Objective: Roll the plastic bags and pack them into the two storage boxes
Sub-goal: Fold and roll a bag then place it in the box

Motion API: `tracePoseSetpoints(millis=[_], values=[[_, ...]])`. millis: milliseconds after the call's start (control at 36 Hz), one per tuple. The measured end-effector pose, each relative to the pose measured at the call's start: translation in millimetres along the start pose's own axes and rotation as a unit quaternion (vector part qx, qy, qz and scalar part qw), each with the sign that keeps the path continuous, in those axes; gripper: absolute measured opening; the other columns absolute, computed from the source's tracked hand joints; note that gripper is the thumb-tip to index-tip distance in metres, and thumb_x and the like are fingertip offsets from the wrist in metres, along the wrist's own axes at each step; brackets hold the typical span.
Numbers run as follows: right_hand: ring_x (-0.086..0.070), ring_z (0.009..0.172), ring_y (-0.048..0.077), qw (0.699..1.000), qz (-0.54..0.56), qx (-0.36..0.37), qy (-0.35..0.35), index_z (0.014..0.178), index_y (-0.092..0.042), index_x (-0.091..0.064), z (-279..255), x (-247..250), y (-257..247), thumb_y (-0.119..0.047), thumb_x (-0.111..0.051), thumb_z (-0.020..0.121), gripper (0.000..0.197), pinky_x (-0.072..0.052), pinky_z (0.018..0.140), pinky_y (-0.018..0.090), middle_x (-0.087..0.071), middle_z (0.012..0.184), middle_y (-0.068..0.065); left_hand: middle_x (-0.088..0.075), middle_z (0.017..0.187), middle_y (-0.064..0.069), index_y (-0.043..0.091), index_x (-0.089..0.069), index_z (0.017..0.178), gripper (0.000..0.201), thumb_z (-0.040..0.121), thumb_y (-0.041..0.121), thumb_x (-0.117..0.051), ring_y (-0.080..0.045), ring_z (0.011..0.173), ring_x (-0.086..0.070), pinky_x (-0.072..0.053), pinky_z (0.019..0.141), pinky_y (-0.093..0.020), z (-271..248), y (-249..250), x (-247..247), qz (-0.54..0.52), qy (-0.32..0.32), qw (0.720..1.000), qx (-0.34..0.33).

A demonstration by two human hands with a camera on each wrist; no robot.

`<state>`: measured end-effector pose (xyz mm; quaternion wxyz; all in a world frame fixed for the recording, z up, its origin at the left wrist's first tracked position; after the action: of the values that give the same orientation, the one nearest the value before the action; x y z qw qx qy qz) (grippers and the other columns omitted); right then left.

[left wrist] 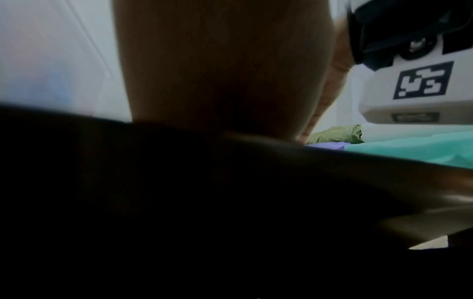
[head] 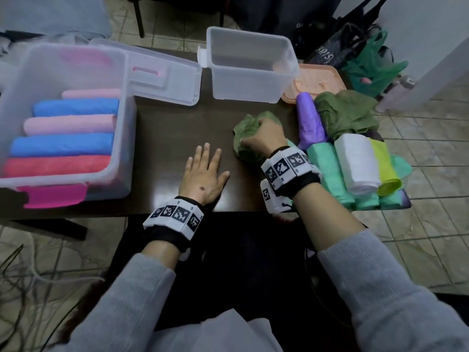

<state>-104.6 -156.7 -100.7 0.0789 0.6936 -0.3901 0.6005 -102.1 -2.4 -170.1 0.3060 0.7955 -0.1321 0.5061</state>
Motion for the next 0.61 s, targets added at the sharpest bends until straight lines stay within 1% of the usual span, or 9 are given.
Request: tracePoseSetpoints(millis=[83,167,250,333,389,444,500,556,611], values=[[-0.055,0.114,0.030,0.998,-0.055,0.028,0.003,0.123,-0.003,-0.055,-7.7,-9.1,-25.7,-0.034,-0.048,0.093,0.044,-0.042,0.094,0.031,-0.060,0.123,0.013,0.019,0.157,-0.005,0.020,0.005,0.151,0.062,0.100,0.047,-0.019,-0.019,0.144,0.018,0.010,0.115,-0.034,-2.0,0.2,-1.2,0.014,-0.008,1.000,0.000],[-0.051,0.120,0.031,0.994,-0.098,0.041,-0.004,0.124,0.004,-0.053,-13.1,-9.4,-35.9,-0.024,-0.036,0.101,0.040,-0.040,0.098,0.033,-0.055,0.130,0.017,0.019,0.157,-0.005,0.016,0.006,0.151,0.064,0.100,0.047,-0.018,-0.019,0.144,0.019,0.011,0.115,-0.034,-3.1,0.6,-1.1,0.019,-0.011,1.000,-0.002],[-0.050,0.120,0.031,0.983,-0.171,0.071,0.006,0.125,-0.003,-0.055,-10.8,-7.7,-36.7,-0.012,-0.035,0.098,0.034,-0.041,0.097,0.036,-0.053,0.132,0.015,0.018,0.157,-0.005,0.015,0.005,0.151,0.064,0.100,0.047,-0.018,-0.018,0.144,0.018,0.010,0.115,-0.034,-3.8,1.3,-1.2,0.021,-0.005,1.000,-0.005],[-0.034,0.128,0.032,0.968,-0.233,0.082,0.042,0.133,-0.010,-0.047,-12.8,3.8,-32.1,-0.010,-0.031,0.097,0.039,-0.035,0.099,0.043,-0.039,0.137,0.015,0.018,0.157,-0.005,0.016,0.005,0.151,0.063,0.100,0.047,-0.017,-0.018,0.144,0.018,0.010,0.115,-0.034,-5.1,1.9,-1.3,0.020,0.001,1.000,-0.007],[-0.031,0.129,0.032,0.957,-0.256,0.122,0.055,0.131,-0.009,-0.047,-14.4,7.9,-35.8,-0.006,-0.034,0.095,0.039,-0.033,0.100,0.045,-0.037,0.138,0.013,0.017,0.157,-0.005,0.016,0.005,0.151,0.063,0.100,0.047,-0.017,-0.019,0.144,0.018,0.010,0.115,-0.034,-5.0,2.5,-0.8,0.017,0.005,1.000,-0.008],[-0.036,0.127,0.031,0.946,-0.275,0.167,0.038,0.128,-0.007,-0.048,-13.8,4.5,-38.7,-0.002,-0.040,0.091,0.038,-0.033,0.101,0.044,-0.042,0.136,0.012,0.017,0.157,-0.005,0.017,0.005,0.151,0.063,0.100,0.047,-0.018,-0.019,0.144,0.018,0.010,0.115,-0.034,-4.6,2.3,-0.6,0.012,0.007,1.000,-0.008],[-0.044,0.121,0.032,0.946,-0.271,0.179,0.010,0.122,-0.004,-0.048,-15.1,2.3,-36.6,0.000,-0.045,0.088,0.034,-0.036,0.098,0.042,-0.048,0.129,0.015,0.015,0.158,-0.005,0.016,0.001,0.151,0.063,0.101,0.046,-0.021,-0.019,0.145,0.017,0.009,0.116,-0.034,-3.9,2.3,0.1,-0.001,0.015,1.000,-0.010],[-0.048,0.116,0.034,0.947,-0.260,0.186,-0.005,0.116,-0.003,-0.050,-18.0,3.1,-34.1,0.001,-0.051,0.085,0.031,-0.039,0.093,0.041,-0.051,0.124,0.017,0.009,0.159,-0.005,0.016,-0.006,0.151,0.062,0.100,0.041,-0.029,-0.019,0.146,0.012,0.007,0.116,-0.034,-2.1,1.8,3.3,-0.031,0.030,0.999,-0.016],[-0.048,0.114,0.033,0.952,-0.242,0.186,-0.019,0.115,-0.006,-0.049,-21.3,1.9,-29.7,-0.002,-0.062,0.080,0.038,-0.040,0.089,0.041,-0.051,0.121,0.015,-0.005,0.159,-0.006,0.013,-0.022,0.149,0.057,0.097,0.027,-0.040,-0.021,0.147,0.001,0.001,0.117,-0.034,-0.5,0.5,13.3,-0.096,0.057,0.993,-0.024]])
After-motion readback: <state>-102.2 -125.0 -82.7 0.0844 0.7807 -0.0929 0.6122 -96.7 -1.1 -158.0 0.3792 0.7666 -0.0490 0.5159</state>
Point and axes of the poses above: each hand's wrist, its own z-axis towards the middle knuckle, its own x-axis out of the back of the hand, y = z × x, the point moved 10 cm from there along z, towards the middle knuckle
